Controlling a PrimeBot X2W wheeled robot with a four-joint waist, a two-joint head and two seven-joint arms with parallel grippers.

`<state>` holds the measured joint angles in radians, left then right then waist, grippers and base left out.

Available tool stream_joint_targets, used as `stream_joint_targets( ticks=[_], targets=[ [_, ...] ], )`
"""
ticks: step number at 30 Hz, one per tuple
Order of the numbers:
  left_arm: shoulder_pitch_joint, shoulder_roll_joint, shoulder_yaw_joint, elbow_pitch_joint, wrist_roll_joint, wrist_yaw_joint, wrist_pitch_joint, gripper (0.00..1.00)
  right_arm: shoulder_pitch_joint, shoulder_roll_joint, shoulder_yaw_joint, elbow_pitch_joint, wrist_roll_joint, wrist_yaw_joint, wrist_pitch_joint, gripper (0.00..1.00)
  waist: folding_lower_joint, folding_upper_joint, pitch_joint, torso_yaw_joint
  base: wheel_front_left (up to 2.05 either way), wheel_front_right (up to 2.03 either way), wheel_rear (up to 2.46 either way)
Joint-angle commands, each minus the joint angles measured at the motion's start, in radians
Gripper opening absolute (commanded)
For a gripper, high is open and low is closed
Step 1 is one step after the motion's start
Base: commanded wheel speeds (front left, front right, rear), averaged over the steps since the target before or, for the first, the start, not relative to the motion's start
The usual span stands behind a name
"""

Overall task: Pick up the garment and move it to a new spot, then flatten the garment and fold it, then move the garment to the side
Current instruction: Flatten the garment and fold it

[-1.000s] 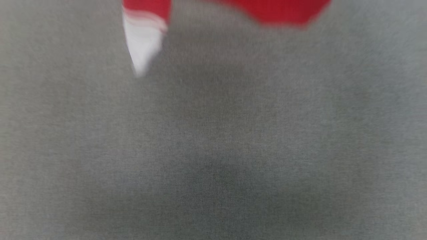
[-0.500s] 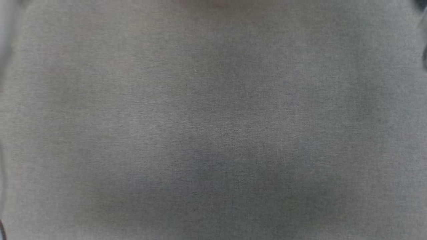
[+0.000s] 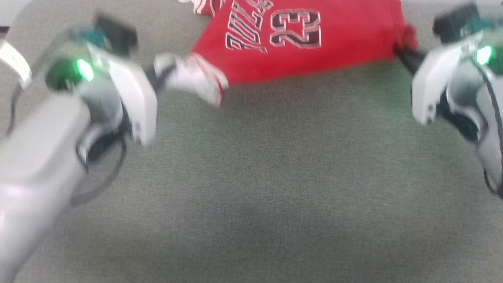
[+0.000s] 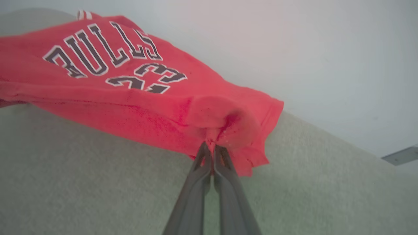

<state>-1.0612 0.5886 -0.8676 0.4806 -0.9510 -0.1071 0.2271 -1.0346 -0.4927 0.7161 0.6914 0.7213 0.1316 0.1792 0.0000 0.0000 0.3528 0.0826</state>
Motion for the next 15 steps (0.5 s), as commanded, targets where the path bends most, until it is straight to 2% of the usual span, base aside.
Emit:
stream_joint_targets(
  ticks=[1,2,6,10,15],
  targets=[
    [0.059,0.024,-0.005,-0.058,-0.023,0.026,0.017,0.00,0.052,-0.023,0.003,-0.031,0.027,-0.002,0.016,0.00,0.0000,0.0000,-0.016,0.003,0.00,0.00,0.00],
    [0.136,0.065,-0.005,-0.160,-0.048,0.072,0.041,0.00,0.113,-0.056,0.005,-0.086,0.050,-0.002,0.036,0.00,0.0000,0.0000,-0.024,0.002,0.00,0.00,0.00],
    [0.287,0.151,-0.022,-0.365,-0.088,0.160,0.081,0.00,0.242,-0.111,-0.006,-0.184,0.090,-0.002,0.085,0.00,0.0000,0.0000,-0.040,-0.004,0.00,0.00,0.00],
    [0.421,0.212,-0.030,-0.533,-0.128,0.243,0.093,0.00,0.359,-0.162,-0.030,-0.282,0.106,-0.002,0.129,0.00,0.0000,0.0000,-0.049,-0.009,0.00,0.00,0.00],
    [0.550,0.256,-0.054,-0.672,-0.159,0.324,0.096,0.00,0.503,-0.222,-0.071,-0.408,0.122,-0.002,0.188,0.00,0.0000,0.0000,-0.055,-0.013,0.00,0.00,0.00]
  ],
)
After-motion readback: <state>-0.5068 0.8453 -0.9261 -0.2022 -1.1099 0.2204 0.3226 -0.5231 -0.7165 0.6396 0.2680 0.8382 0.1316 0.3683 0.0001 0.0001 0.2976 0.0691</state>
